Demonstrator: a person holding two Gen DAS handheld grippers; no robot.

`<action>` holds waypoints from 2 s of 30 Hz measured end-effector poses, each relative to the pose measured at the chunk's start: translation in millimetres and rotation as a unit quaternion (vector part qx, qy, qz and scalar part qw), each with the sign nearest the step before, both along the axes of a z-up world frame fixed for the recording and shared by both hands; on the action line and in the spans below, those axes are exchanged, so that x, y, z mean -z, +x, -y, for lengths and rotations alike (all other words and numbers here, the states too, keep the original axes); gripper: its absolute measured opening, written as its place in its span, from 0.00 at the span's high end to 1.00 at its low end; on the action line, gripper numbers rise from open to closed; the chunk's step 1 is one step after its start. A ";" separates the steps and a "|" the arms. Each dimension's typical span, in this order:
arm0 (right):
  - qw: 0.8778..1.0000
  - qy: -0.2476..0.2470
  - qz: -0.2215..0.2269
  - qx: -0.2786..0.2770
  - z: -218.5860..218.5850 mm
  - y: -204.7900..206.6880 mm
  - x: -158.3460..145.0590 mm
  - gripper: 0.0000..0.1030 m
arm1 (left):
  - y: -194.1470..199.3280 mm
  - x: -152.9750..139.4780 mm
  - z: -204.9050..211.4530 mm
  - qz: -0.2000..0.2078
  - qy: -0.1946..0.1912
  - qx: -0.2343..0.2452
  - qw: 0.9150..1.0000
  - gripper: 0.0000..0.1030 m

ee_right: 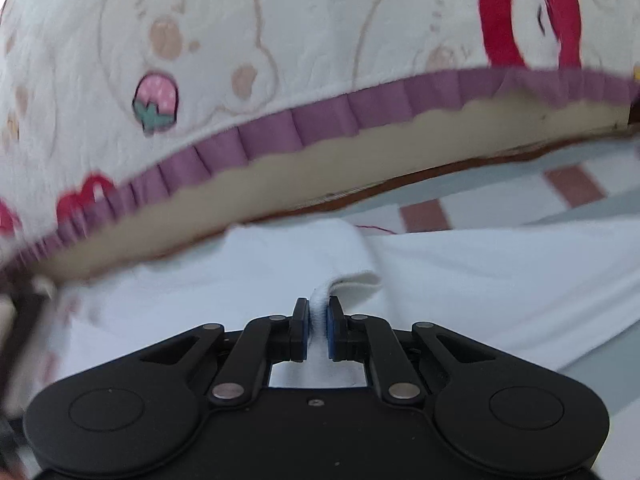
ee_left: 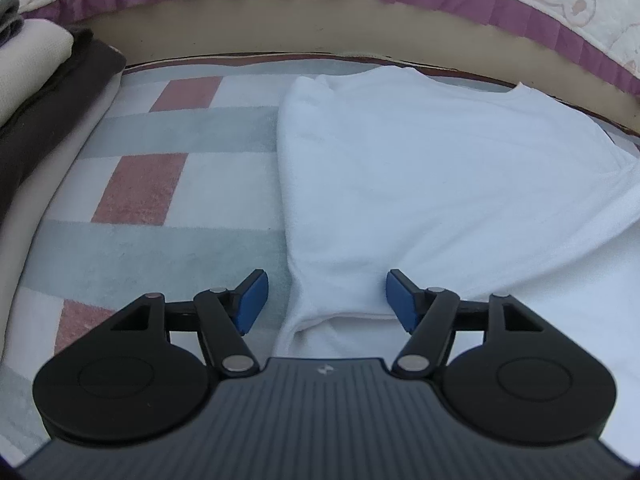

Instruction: Fold clothes

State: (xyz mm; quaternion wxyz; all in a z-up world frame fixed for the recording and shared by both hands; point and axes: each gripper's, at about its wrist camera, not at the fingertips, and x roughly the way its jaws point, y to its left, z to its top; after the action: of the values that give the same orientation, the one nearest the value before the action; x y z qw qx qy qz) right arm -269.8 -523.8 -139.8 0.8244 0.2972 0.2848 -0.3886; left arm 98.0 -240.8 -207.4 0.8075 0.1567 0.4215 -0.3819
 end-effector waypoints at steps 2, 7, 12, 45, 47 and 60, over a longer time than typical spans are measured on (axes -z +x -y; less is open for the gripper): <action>0.998 0.017 -0.056 -0.010 1.0 0.5 10.2 0.90 | -0.2 0.0 0.3 0.001 0.001 0.001 1.000 0.37; 0.984 0.027 -0.174 -0.009 -2.6 0.0 32.5 0.89 | 0.2 -0.2 0.9 0.001 0.007 0.001 1.000 0.36; 0.998 0.019 -0.067 0.008 0.9 -17.7 24.4 0.80 | 4.4 -3.9 -6.4 -0.006 0.005 -0.012 1.000 0.36; 0.958 -0.205 -0.132 -0.152 -3.0 61.7 16.5 0.92 | 97.8 -19.6 54.9 0.117 -0.051 -0.062 0.990 0.97; 0.953 -0.208 -0.148 -0.163 4.5 75.9 22.1 0.92 | 106.5 -13.2 57.1 0.102 -0.046 -0.069 0.991 0.96; 0.954 -0.197 -0.205 -0.099 13.2 83.6 63.8 0.82 | 122.0 -32.4 -14.7 -0.005 -0.133 -0.114 0.985 0.64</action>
State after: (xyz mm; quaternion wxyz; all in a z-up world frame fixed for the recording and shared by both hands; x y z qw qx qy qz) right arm -186.2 -537.0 -203.6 0.8248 0.0136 0.3934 -0.4058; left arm 220.0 -226.0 -175.0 0.8571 -0.0032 0.3860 -0.3411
